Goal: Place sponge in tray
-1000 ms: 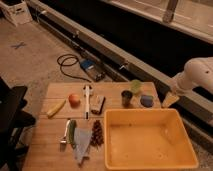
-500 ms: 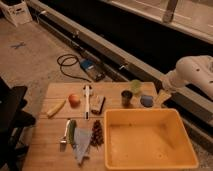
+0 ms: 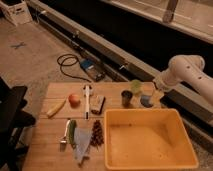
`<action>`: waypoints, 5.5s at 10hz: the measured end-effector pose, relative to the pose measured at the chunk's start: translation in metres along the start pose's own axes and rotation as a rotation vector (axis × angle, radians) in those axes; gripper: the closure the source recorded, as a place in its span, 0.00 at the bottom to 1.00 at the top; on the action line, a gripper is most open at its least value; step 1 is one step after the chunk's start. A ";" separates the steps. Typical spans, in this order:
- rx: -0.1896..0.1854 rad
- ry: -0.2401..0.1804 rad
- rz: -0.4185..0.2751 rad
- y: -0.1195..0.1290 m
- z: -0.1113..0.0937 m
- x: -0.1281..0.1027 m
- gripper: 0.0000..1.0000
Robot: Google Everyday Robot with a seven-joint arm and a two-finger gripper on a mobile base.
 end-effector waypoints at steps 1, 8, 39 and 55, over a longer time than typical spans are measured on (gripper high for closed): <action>-0.022 0.004 0.008 0.003 0.007 0.003 0.20; -0.114 0.006 0.052 0.018 0.036 0.012 0.42; -0.020 0.095 0.038 0.041 0.006 0.031 0.94; 0.224 -0.064 0.077 0.000 -0.143 0.047 0.94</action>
